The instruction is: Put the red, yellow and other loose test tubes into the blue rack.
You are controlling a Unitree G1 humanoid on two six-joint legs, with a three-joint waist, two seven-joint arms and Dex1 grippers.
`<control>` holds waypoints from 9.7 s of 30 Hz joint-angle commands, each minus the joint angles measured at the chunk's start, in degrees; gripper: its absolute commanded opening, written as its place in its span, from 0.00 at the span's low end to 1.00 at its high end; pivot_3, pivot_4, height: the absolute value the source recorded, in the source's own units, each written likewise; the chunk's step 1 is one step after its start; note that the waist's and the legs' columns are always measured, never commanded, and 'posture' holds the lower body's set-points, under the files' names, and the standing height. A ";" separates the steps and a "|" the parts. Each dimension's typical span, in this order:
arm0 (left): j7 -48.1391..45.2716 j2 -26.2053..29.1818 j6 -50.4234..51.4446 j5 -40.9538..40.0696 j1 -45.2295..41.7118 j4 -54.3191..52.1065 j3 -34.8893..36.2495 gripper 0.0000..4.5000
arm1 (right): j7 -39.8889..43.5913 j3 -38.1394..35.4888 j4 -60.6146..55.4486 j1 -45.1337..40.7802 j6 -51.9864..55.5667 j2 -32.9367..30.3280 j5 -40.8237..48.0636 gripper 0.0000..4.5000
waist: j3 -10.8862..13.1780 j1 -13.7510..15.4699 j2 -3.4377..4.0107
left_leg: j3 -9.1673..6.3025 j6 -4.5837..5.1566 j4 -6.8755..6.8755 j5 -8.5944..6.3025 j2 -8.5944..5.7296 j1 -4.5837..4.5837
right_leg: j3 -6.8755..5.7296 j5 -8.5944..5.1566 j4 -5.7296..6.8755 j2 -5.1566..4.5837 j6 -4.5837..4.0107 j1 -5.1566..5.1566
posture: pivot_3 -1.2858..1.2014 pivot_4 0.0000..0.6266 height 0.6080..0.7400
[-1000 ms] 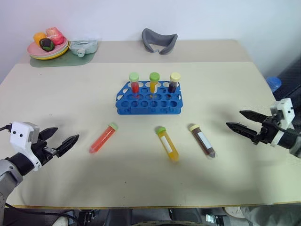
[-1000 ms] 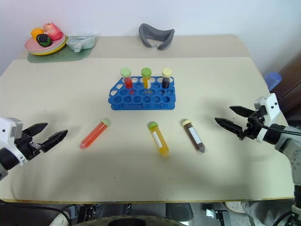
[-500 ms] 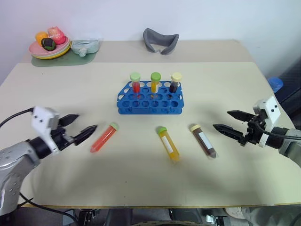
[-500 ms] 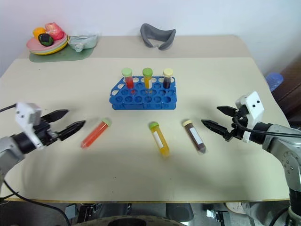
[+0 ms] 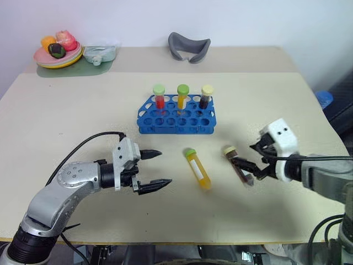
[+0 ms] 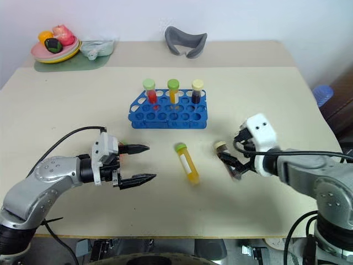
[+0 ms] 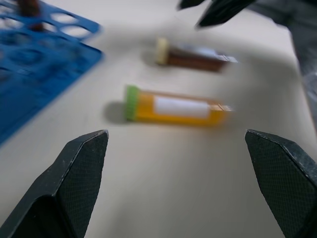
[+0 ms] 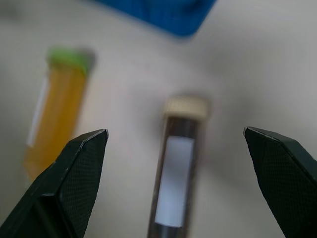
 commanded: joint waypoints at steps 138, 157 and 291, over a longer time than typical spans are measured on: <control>1.13 -3.69 -10.66 1.91 5.38 5.81 7.83 1.00 | -23.36 19.40 10.14 -17.19 0.40 16.07 19.90 0.98 | 0.02 -1.45 0.07 | -0.10 -0.03 0.04 0.02 0.01 -0.08 | -0.07 0.01 0.06 -0.02 -0.01 -0.07 | 0.52 0.24 1.00; -2.08 -3.30 -14.43 3.47 9.17 4.96 8.08 1.00 | -71.57 46.37 26.07 -26.44 -23.53 3.22 57.10 0.98 | 0.03 -1.77 0.09 | -0.11 0.01 0.04 0.01 0.04 -0.08 | -0.06 0.01 0.11 0.03 -0.02 -0.13 | 0.52 0.24 1.00; 10.18 -11.16 -18.38 5.01 8.23 8.50 11.95 1.00 | 1.13 29.21 45.66 -14.64 -91.21 46.22 -48.93 0.70 | 0.04 -1.83 0.11 | -0.09 -0.13 0.00 0.08 0.02 -0.03 | -0.07 0.02 0.28 0.01 -0.01 -0.20 | 0.52 0.24 1.00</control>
